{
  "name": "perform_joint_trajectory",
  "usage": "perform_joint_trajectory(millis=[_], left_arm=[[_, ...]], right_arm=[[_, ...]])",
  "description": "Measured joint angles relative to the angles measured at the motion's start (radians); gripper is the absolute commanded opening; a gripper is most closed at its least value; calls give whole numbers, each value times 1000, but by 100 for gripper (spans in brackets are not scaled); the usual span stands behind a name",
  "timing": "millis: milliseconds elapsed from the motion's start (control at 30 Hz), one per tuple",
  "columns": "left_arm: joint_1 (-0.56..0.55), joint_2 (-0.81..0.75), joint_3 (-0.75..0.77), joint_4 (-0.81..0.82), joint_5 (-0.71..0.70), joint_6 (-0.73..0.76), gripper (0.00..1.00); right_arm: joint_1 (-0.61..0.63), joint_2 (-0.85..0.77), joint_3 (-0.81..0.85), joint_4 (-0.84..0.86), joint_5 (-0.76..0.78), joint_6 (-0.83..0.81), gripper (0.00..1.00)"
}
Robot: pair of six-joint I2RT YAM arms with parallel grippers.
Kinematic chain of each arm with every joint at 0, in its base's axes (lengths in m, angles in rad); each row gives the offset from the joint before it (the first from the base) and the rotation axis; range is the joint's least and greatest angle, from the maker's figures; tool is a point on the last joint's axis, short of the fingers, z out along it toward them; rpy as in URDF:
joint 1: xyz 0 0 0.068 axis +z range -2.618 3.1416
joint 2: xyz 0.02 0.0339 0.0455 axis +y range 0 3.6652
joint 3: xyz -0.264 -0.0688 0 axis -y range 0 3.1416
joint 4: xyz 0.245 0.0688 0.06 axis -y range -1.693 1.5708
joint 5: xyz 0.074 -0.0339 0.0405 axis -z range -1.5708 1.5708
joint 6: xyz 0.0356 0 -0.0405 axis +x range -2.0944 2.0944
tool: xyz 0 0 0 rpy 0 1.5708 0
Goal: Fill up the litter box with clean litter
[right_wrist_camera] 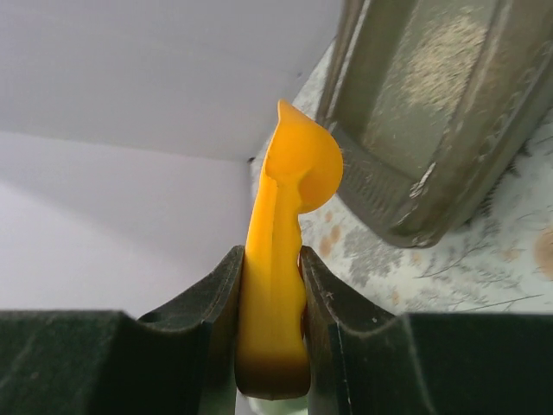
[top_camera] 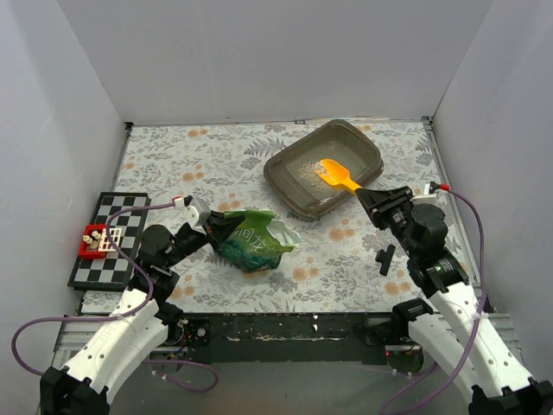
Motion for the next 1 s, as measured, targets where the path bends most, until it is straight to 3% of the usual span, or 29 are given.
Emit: perform_joint_trajectory(millis=[267, 633, 1000], left_arm=[[-5, -1, -2, 0, -7, 1, 0], [-5, -10, -2, -4, -19, 1, 0], [-6, -10, -2, -5, -21, 1, 0]], right_arm=[[0, 308, 99, -19, 156, -235, 1], [0, 706, 552, -243, 141, -720, 1], [156, 880, 817, -511, 226, -1056, 1]])
